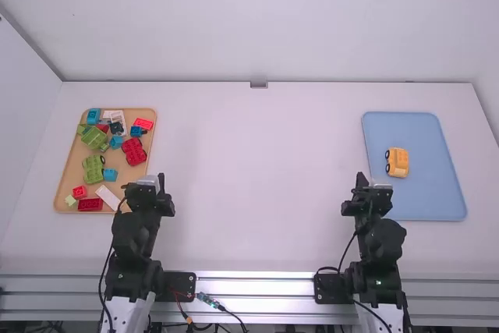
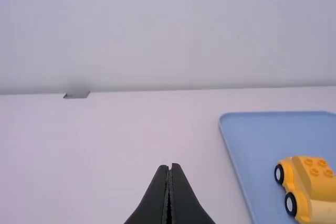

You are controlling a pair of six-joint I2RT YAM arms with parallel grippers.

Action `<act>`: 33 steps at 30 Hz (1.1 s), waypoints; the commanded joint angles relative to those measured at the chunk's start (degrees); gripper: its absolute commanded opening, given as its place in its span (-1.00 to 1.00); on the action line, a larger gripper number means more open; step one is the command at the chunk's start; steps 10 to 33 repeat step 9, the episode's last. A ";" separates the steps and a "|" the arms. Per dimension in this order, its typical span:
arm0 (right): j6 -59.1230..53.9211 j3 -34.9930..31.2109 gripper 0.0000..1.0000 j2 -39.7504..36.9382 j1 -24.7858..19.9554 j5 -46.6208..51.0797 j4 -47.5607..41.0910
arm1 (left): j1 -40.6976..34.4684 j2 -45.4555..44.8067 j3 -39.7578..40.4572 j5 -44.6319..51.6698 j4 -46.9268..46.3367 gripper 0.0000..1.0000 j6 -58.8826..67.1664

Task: Assemble lego blocks to make yellow taxi

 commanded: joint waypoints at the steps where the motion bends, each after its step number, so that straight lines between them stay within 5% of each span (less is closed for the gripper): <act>1: 0.16 -0.40 -1.00 -0.51 0.01 0.19 -0.67 | 0.10 -1.71 -0.40 -0.14 -0.45 -1.00 0.03; 33: 0.16 -0.40 -1.00 -0.51 0.01 0.19 -0.67 | 0.10 -2.63 -0.40 -0.14 -0.45 -1.00 0.03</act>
